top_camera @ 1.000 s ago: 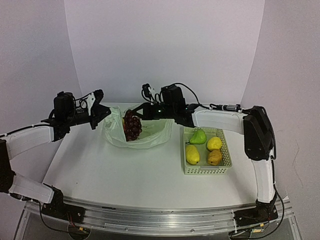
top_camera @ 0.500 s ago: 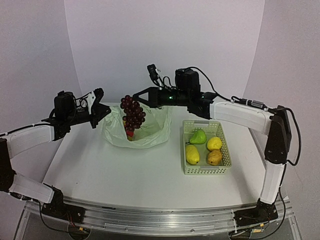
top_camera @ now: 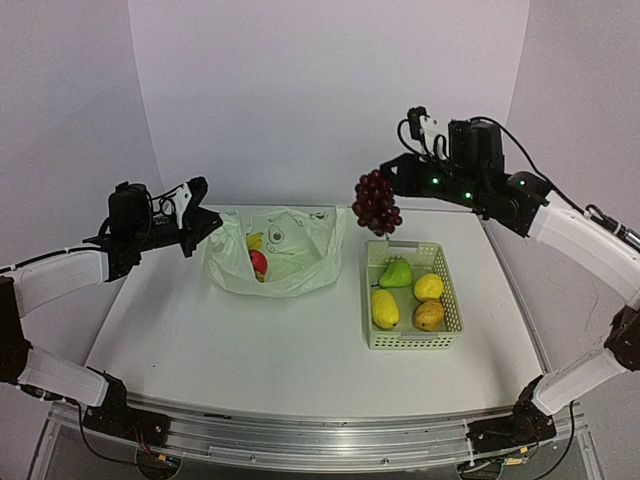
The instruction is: Untie the knot of the plastic bag and take out the fruit
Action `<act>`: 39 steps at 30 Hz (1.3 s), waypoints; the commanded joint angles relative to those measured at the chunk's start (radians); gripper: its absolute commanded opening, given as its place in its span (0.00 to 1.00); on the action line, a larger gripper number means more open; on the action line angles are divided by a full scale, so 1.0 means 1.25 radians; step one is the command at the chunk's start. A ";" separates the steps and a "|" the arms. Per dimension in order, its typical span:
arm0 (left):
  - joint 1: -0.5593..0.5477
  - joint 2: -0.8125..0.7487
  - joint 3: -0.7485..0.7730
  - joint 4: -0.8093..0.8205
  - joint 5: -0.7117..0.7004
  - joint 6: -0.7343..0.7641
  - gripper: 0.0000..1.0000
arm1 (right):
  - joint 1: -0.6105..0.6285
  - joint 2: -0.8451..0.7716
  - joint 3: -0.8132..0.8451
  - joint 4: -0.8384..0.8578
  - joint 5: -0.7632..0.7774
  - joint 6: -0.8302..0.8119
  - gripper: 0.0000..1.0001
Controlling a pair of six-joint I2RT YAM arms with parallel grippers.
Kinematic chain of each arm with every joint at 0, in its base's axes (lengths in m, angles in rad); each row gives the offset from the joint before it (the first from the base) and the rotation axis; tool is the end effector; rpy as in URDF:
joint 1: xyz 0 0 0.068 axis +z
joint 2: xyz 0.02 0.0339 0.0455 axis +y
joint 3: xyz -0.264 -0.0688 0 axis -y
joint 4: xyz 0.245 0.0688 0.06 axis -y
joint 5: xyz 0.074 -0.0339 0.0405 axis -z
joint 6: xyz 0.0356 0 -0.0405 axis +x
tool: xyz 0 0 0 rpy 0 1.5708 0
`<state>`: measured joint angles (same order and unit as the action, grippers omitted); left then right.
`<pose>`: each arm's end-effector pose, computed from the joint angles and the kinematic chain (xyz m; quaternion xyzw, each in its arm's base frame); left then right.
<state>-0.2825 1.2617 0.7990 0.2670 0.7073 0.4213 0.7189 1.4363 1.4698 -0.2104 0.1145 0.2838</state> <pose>0.2671 -0.1016 0.2897 0.4562 0.6048 -0.2257 0.6125 0.2549 0.2176 0.4240 -0.1294 0.7554 0.2695 0.5831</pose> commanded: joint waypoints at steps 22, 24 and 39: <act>-0.003 -0.027 0.043 -0.053 0.021 0.041 0.00 | -0.135 0.164 -0.010 -0.526 0.132 0.159 0.86; -0.003 -0.033 0.041 -0.074 0.016 0.053 0.00 | -0.118 0.179 0.050 -0.528 0.146 0.109 0.87; -0.001 -0.193 0.034 -0.403 0.000 0.145 0.00 | 0.156 0.378 0.165 0.146 -0.348 -0.209 0.72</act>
<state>-0.2825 1.0717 0.8188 -0.0754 0.7114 0.5697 0.9190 1.7886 1.6763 -0.3319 -0.0651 0.0151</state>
